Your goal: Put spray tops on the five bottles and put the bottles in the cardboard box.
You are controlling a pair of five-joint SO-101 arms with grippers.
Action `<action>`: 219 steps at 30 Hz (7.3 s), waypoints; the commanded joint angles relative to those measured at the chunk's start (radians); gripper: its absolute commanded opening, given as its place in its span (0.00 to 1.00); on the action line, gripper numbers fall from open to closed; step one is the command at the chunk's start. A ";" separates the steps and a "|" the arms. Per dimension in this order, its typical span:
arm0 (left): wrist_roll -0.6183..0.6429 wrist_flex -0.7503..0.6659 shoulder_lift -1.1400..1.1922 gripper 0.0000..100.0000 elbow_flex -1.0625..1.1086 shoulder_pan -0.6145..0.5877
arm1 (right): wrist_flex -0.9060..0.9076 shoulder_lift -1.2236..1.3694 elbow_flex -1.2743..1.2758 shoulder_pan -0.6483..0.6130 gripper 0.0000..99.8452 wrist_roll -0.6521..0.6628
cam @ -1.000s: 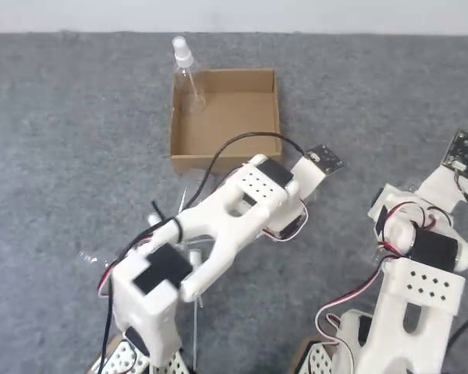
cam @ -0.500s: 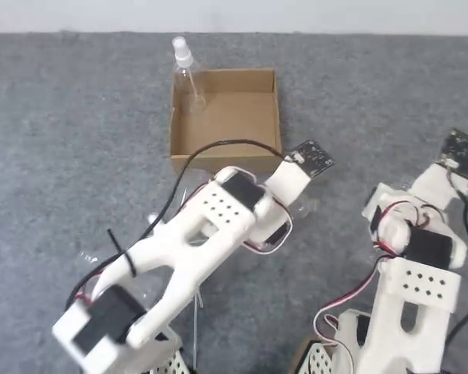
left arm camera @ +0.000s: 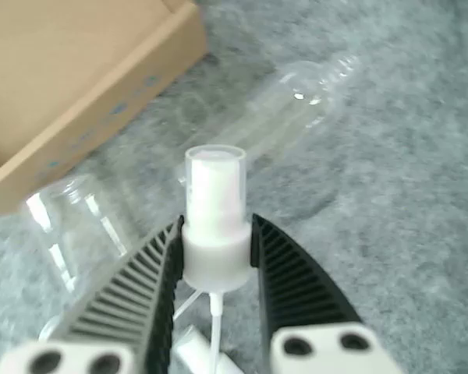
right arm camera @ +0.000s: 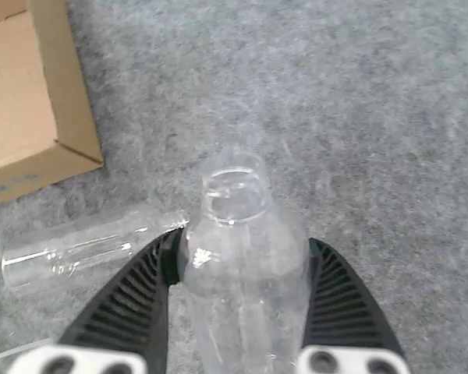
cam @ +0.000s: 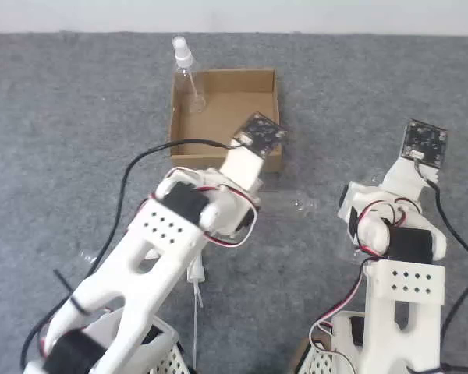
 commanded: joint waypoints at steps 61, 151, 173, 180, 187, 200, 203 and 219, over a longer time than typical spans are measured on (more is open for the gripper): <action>0.247 -0.451 -1.283 0.01 0.400 -0.290 | -0.240 -0.743 0.486 -0.541 0.10 0.276; 0.226 -0.463 -1.330 0.01 0.644 -0.034 | -0.495 -0.895 0.773 -0.854 0.10 0.445; 0.146 -0.417 -1.330 0.01 0.688 0.112 | -0.490 -0.895 0.726 -0.731 0.10 0.287; 0.140 -0.439 -1.327 0.01 0.714 0.117 | -0.490 -0.895 0.720 -0.714 0.10 0.285; 0.138 -0.437 -1.326 0.02 0.739 0.110 | -0.489 -0.895 0.672 -0.714 0.10 0.290; 0.140 -0.402 -1.330 0.09 0.719 -0.034 | -0.587 -0.894 0.632 -0.826 0.10 0.292; 0.138 -0.325 -1.330 0.12 0.671 -0.034 | -0.613 -0.891 0.635 -0.826 0.10 0.292; 0.144 -0.184 -1.330 0.25 0.556 -0.041 | -0.613 -0.886 0.637 -0.826 0.10 0.292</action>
